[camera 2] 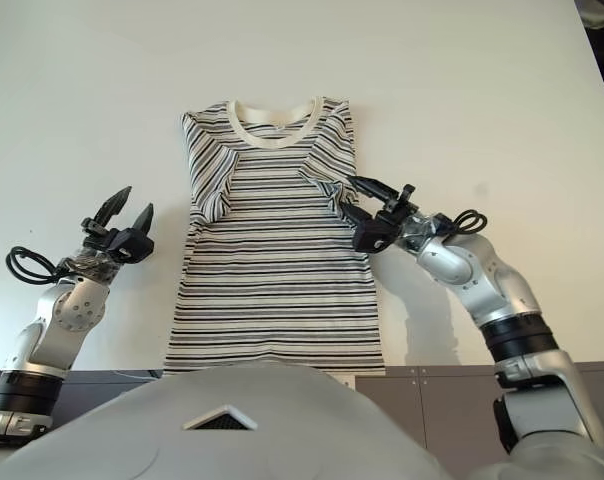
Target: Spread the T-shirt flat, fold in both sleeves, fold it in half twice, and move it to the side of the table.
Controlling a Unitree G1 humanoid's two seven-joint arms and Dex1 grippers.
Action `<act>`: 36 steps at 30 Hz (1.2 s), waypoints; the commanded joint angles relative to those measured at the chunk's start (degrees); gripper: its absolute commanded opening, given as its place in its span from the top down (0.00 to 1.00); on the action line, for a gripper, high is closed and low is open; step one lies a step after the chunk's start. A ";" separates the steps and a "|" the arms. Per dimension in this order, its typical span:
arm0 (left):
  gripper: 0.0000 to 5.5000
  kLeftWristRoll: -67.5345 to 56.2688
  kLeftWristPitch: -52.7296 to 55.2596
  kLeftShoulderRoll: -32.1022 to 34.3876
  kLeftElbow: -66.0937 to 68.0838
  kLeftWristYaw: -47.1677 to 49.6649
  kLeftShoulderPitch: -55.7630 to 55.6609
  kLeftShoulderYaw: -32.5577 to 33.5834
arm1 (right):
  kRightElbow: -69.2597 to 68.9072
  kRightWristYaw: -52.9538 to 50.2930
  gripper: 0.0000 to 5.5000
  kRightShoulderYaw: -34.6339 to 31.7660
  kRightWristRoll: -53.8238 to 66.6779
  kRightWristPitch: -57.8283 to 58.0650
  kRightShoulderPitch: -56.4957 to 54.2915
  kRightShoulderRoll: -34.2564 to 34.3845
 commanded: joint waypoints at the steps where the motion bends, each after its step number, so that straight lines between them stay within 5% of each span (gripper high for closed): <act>1: 0.62 2.79 -2.59 2.91 -2.37 -1.28 5.22 -1.03 | -4.48 1.14 0.57 -2.17 -2.20 0.97 4.47 -3.00; 6: 0.62 5.19 -10.31 9.66 -6.02 -2.58 14.21 -0.33 | -14.34 3.90 0.57 -11.24 5.02 -5.44 16.05 -12.51; 10: 0.62 2.92 -19.00 19.39 -6.80 -6.13 22.40 3.41 | -7.46 2.86 0.57 -19.82 2.79 -19.44 26.98 -22.86; 14: 0.51 -4.18 -25.32 26.40 -6.88 -15.07 23.66 0.49 | -7.77 4.85 0.57 -17.78 1.17 -26.26 30.28 -24.27; 25: 0.30 -5.31 -27.49 28.62 -9.06 -24.20 22.40 -3.50 | -7.41 9.05 0.57 -13.20 -1.61 -28.37 30.60 -23.90; 36: 0.30 -5.09 -28.01 29.80 -12.16 -27.57 26.77 -3.59 | -9.30 13.32 0.57 -11.59 1.19 -29.69 33.20 -26.88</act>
